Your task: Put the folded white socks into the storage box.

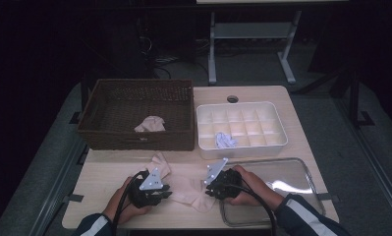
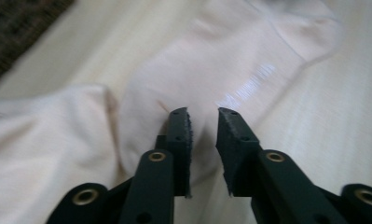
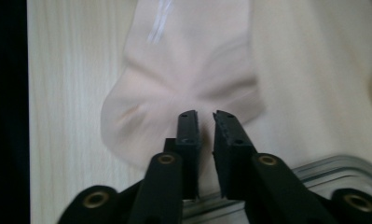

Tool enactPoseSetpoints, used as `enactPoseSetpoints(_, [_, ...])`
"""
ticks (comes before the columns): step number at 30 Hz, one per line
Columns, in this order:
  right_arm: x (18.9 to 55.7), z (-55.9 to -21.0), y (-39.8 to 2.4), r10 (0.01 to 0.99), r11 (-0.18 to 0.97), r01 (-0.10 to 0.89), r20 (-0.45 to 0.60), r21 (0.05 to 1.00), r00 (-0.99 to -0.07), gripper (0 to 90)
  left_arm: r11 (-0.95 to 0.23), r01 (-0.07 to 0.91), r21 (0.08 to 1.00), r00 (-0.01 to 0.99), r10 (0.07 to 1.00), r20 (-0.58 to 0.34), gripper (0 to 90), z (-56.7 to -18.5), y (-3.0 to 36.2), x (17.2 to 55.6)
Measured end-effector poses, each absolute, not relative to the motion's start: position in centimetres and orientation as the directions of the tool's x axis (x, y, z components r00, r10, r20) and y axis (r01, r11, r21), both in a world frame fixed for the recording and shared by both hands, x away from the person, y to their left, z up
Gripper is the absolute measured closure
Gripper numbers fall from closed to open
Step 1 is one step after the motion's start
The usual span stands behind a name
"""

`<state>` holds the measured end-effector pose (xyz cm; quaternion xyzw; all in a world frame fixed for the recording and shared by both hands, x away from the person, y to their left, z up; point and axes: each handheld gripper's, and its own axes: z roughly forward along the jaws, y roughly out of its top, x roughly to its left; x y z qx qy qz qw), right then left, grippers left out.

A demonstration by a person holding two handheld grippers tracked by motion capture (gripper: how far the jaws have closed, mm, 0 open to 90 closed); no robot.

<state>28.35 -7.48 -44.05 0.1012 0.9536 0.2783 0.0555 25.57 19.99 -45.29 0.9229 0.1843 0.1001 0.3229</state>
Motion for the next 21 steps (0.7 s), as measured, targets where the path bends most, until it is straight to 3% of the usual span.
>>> enactPoseSetpoints(3, [28.4,-43.5,-7.6,0.267,0.779,0.183,-0.053,0.600,-0.962,85.8,-0.717,0.304,0.628,0.908,0.418,0.037,77.3,-45.6,20.1,25.3])
enactPoseSetpoints(7, [28.4,-43.8,-6.9,0.307,0.750,0.203,-0.059,0.629,-0.950,84.8,-0.716,0.318,0.622,0.915,0.404,-0.003,80.2,-45.5,20.2,24.8])
enactPoseSetpoints(11, [28.7,-45.0,-5.9,0.302,0.769,0.212,-0.050,0.603,-0.952,81.6,-0.732,0.310,0.607,0.924,0.382,-0.011,78.9,-45.3,20.4,23.6])
enactPoseSetpoints(14, [28.6,-45.4,-5.7,0.276,0.791,0.180,-0.080,0.584,-0.958,80.0,-0.729,0.316,0.607,0.917,0.399,0.002,71.6,-45.2,20.9,23.1])
enactPoseSetpoints(18, [28.7,-45.3,-5.7,0.266,0.798,0.173,-0.080,0.577,-0.961,78.5,-0.647,0.375,0.664,0.846,0.531,0.040,64.0,-43.9,23.5,23.5])
enactPoseSetpoints(19, [28.7,-45.3,-5.5,0.266,0.799,0.175,-0.077,0.575,-0.961,77.8,-0.604,0.412,0.683,0.786,0.614,0.070,53.1,-43.5,24.8,24.1])
enactPoseSetpoints(21, [28.5,-45.4,-5.4,0.254,0.799,0.162,-0.081,0.579,-0.964,76.6,-0.566,0.440,0.697,0.741,0.667,0.075,47.2,-43.4,25.9,24.8])
